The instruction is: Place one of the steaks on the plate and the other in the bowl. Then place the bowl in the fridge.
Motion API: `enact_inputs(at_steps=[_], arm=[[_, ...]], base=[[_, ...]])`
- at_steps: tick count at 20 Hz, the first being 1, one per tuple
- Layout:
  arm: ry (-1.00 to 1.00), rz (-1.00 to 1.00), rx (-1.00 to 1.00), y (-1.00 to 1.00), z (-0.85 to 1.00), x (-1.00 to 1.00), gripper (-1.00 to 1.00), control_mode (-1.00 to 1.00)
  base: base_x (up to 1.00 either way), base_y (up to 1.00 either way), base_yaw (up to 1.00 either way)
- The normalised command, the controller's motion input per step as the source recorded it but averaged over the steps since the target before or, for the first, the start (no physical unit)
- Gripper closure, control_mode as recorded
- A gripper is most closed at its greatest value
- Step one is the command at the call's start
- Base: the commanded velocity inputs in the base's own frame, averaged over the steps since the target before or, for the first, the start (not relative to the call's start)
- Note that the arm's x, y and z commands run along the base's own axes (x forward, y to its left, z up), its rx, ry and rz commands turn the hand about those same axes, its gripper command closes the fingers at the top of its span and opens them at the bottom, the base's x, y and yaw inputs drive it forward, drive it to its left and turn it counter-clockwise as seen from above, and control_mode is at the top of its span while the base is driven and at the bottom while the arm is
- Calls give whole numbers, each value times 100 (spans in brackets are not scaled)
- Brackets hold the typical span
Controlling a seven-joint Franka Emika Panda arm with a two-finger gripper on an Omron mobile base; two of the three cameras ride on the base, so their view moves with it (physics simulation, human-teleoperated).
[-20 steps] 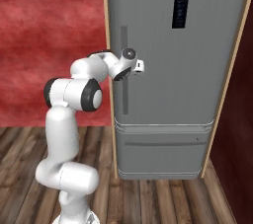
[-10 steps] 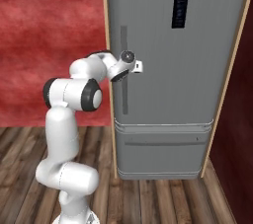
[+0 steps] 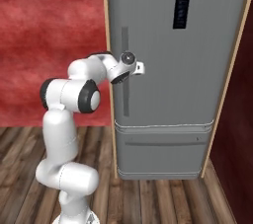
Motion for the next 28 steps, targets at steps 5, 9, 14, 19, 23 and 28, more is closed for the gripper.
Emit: enact_inputs(at_steps=[5,9,14,19,23,28], arm=[[0,0,0,-95,4,-36,100,-100],[0,0,8,-100,11,-62,100,-100],[-4,5,18,-98,20,-86,100,-100],[0,6,20,-100,59,-68,100,-100],[0,6,20,-100,73,-57,100,-100],[0,9,21,-100,47,-47,100,-100]], base=[[0,0,0],[0,0,0],[0,0,0],[0,0,0],[0,0,0],[0,0,0]])
